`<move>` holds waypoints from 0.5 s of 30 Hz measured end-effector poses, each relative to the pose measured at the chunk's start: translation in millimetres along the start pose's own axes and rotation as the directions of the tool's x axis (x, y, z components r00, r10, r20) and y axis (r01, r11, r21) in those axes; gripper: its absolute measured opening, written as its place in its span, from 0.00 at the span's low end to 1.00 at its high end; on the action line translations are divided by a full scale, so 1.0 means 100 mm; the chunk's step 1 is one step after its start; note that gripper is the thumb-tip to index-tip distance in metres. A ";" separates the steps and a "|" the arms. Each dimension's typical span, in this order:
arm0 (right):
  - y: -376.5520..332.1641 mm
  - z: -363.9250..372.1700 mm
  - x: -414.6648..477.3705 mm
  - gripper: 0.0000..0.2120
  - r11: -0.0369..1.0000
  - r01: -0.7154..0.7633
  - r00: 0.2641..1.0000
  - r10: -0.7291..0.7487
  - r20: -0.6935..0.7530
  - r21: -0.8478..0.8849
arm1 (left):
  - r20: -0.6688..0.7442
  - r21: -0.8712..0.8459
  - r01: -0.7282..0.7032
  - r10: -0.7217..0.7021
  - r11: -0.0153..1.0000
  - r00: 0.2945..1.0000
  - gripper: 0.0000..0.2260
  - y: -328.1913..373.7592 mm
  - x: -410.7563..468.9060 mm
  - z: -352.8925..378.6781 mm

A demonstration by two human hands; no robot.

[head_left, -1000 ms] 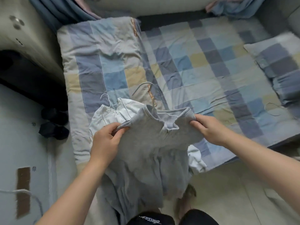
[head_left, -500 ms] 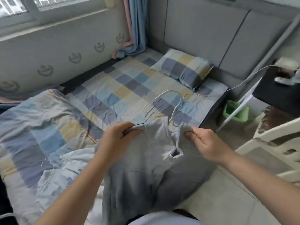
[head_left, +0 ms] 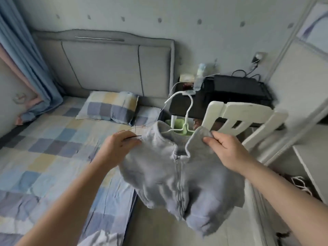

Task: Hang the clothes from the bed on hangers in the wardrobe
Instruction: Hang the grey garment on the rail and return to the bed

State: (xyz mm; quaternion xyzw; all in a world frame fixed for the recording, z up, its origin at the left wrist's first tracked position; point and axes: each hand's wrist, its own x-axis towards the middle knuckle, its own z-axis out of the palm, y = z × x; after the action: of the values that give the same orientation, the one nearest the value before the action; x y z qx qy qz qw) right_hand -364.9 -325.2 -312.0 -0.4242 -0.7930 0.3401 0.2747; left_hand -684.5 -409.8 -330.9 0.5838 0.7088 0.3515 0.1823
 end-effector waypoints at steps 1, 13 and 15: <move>0.08 -0.15 -0.01 0.18 1.000 -0.016 0.999 0.016 -0.035 -0.011 | 0.039 -0.002 -0.048 0.048 0.999 0.998 0.03 0.14 0.15 0.14; 0.85 -1.88 -0.08 0.21 0.936 -0.329 0.845 0.231 -0.482 -0.128 | 0.330 -0.295 -0.422 0.506 0.857 0.797 0.11 1.96 2.14 1.90; 0.87 -2.14 -0.03 0.21 0.913 -0.384 0.799 0.253 -0.545 -0.138 | 0.357 -0.366 -0.461 0.579 0.809 0.733 0.11 2.29 2.47 2.15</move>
State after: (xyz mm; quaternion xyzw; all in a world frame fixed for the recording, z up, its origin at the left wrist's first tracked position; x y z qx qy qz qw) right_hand -165.7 -226.7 -247.6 -0.6579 -0.6418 0.1564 0.3618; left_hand -443.3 -95.9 -278.3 0.7966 0.4018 0.3301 0.3081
